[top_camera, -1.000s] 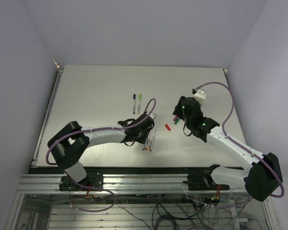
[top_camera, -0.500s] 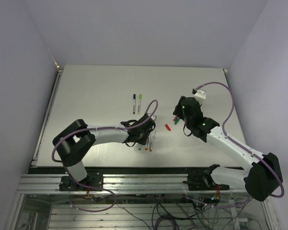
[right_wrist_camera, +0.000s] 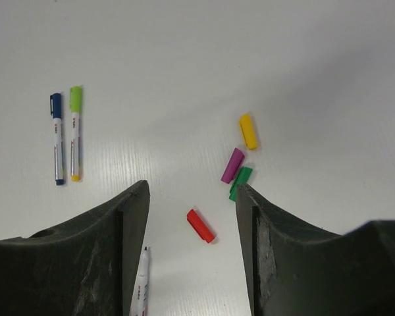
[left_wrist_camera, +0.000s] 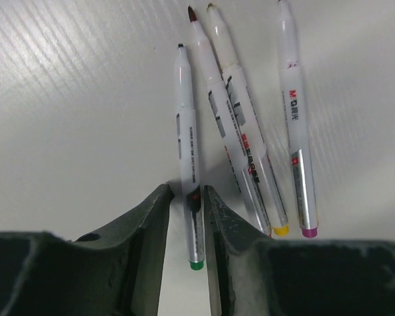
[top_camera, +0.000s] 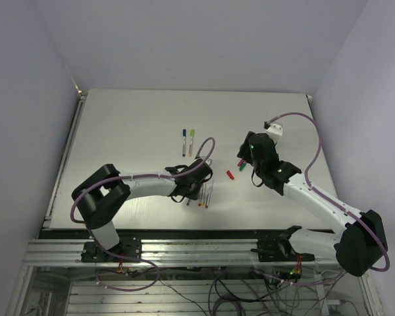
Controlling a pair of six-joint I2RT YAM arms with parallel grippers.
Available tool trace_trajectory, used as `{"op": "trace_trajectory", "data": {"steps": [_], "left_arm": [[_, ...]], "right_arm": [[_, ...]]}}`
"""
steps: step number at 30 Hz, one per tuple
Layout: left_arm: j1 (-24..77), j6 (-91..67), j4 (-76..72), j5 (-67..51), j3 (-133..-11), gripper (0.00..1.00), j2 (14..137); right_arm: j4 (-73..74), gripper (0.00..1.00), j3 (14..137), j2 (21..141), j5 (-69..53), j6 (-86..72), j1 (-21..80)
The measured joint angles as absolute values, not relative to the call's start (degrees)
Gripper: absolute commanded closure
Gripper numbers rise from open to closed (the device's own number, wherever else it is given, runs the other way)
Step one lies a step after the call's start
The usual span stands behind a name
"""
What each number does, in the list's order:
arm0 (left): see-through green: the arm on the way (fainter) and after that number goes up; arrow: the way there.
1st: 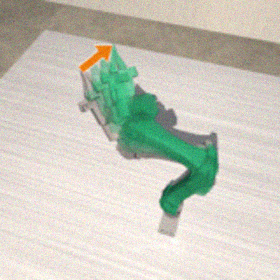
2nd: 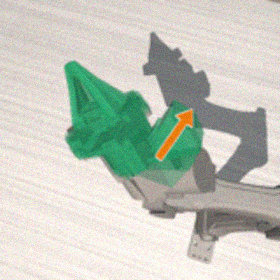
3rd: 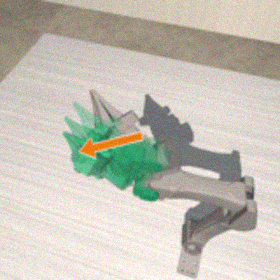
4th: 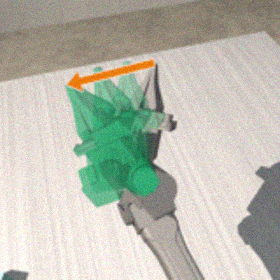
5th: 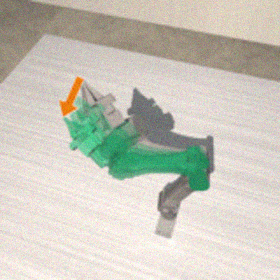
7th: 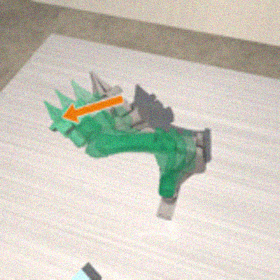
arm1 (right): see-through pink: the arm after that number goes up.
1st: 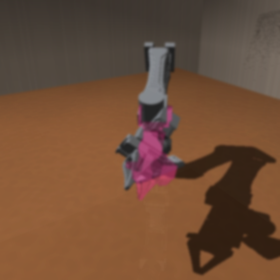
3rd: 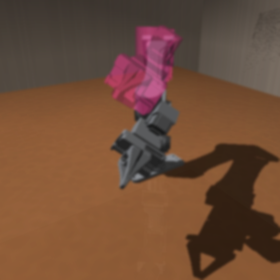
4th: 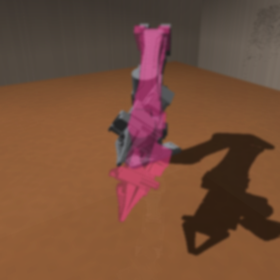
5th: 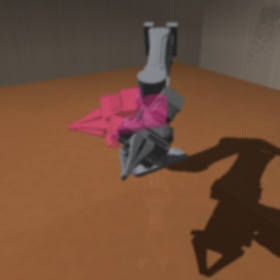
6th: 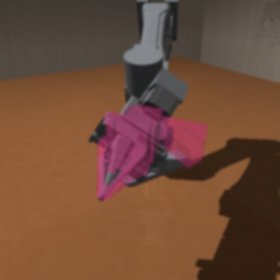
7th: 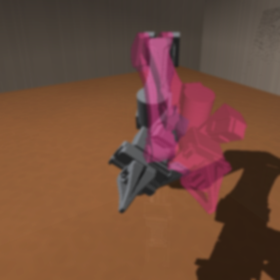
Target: Insert the pens into the pen caps
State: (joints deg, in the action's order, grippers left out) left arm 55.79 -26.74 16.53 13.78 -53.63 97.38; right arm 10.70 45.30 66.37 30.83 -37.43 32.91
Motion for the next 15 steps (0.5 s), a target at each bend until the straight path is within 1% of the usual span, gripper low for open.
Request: {"op": "trace_trajectory", "data": {"steps": [8,15], "left_arm": [[55.8,-28.3,18.8,14.1,-53.6,0.68,97.0],[56.1,-29.7,19.9,16.0,-55.3,0.66,98.7]], "right_arm": [[10.5,0.46,45.3,66.8,29.9,-37.4,32.7],[10.6,0.46,45.3,67.3,29.3,-37.4,32.6]]}}
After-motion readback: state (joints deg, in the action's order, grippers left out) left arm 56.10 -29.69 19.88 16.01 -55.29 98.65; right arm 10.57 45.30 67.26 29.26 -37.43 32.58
